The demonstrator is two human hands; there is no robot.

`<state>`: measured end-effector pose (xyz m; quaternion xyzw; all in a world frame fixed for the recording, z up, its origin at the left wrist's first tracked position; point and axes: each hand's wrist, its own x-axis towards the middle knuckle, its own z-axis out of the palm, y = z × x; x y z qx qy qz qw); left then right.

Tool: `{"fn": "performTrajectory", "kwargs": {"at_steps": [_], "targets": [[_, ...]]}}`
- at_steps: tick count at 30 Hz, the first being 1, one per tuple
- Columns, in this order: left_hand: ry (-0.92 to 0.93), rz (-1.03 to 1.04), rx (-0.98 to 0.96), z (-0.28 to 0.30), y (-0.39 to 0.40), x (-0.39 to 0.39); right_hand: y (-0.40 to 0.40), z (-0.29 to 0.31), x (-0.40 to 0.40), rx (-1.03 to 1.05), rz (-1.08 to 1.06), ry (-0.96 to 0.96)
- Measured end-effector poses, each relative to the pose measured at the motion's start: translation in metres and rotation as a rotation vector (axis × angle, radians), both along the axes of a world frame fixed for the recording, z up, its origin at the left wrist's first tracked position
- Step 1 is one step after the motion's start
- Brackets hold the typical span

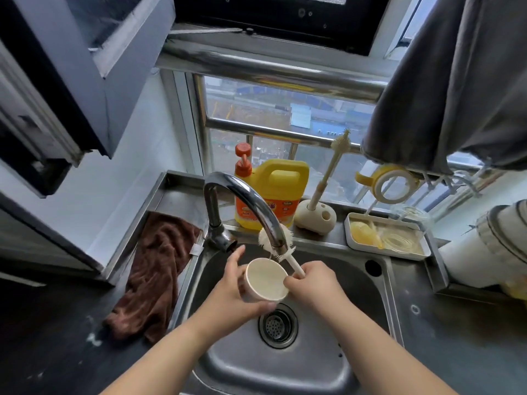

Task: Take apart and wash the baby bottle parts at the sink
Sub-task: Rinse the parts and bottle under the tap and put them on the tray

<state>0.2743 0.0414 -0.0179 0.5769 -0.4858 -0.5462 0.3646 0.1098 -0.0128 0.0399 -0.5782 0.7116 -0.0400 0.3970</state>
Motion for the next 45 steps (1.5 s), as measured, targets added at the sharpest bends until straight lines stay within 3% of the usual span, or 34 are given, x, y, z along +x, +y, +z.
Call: {"fn": "performTrajectory", "kwargs": {"at_steps": [4,11,14,18,21,25,29,31,34,38,43,45], "targets": [[0.081,-0.049,0.051,0.006,-0.004,-0.002,0.006,0.0,-0.003,-0.024,-0.008,-0.07],[0.216,-0.052,0.071,0.023,-0.014,-0.001,0.009,0.016,-0.038,-0.05,0.19,-0.101],[0.209,-0.074,0.092,0.029,-0.021,0.006,-0.001,0.024,-0.058,-0.261,0.382,0.06],[0.12,-0.264,0.098,0.033,-0.027,0.001,-0.017,0.022,-0.051,-0.566,0.692,0.305],[0.073,-0.312,0.067,0.035,-0.029,-0.003,-0.023,0.02,-0.04,-0.784,0.735,0.385],[0.019,-0.262,0.032,0.033,-0.031,0.001,-0.023,0.023,-0.041,-0.602,0.828,0.391],[-0.059,-0.245,-0.008,0.035,-0.033,-0.002,-0.027,0.025,-0.033,-0.74,0.822,0.512],[-0.093,-0.217,-0.028,0.037,-0.035,0.001,-0.025,0.027,-0.028,-0.678,0.816,0.479],[-0.161,-0.238,-0.054,0.034,-0.032,0.003,-0.024,0.022,-0.028,-0.396,0.816,0.469],[-0.221,-0.215,-0.116,0.034,-0.032,0.0,-0.028,0.027,-0.021,-0.43,0.797,0.535],[-0.274,-0.213,-0.171,0.032,-0.028,0.002,-0.016,0.026,-0.025,-0.115,0.772,0.424],[-0.261,-0.181,-0.196,0.029,-0.026,0.0,-0.016,0.026,-0.026,-0.113,0.713,0.362]]}}
